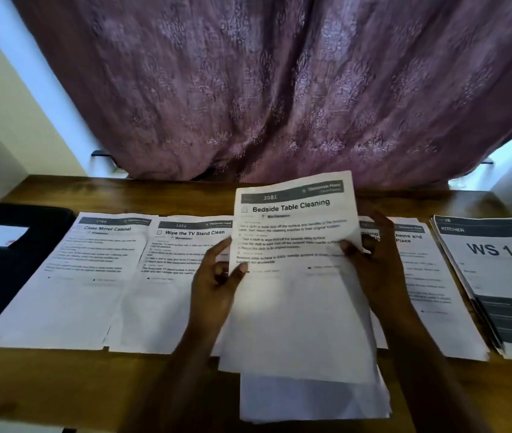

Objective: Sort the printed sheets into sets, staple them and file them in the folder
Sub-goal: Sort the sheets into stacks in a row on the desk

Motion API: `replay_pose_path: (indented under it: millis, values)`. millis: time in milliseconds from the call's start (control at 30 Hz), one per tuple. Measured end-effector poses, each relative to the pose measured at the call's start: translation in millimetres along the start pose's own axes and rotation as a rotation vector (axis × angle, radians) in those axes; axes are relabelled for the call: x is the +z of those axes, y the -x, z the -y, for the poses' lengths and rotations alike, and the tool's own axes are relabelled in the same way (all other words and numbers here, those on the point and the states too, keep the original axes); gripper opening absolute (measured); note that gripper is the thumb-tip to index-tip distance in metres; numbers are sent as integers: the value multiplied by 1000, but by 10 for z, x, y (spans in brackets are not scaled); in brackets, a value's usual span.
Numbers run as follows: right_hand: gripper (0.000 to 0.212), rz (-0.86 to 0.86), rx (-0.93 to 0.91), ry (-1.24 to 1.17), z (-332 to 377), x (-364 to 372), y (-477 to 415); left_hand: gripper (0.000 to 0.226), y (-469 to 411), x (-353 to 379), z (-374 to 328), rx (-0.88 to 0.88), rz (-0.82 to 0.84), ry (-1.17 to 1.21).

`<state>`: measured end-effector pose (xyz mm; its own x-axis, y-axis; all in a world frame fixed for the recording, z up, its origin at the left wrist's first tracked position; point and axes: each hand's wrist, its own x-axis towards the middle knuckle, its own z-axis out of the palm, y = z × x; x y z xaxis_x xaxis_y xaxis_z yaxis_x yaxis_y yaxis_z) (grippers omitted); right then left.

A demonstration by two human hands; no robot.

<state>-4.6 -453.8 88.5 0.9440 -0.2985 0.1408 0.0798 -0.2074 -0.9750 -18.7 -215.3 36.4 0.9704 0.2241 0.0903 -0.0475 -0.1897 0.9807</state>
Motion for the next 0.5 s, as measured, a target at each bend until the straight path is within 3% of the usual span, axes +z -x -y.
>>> replay_pose_path:
  millis: [100,167,300,500]
  values:
    - [59,95,-26,-28,83,429,-44,47,-258,-452,-84,-10,-109,-32]
    - [61,181,-32,41,48,803,-74,48,-432,-799,-63,-10,-141,-203]
    - [65,322,-89,303,-131,1503,-130,55,-693,-1332,209,-29,-154,-591]
    - [61,437,-116,682,-436,2110,-68,57,-823,-1604,643,-216,-82,-824]
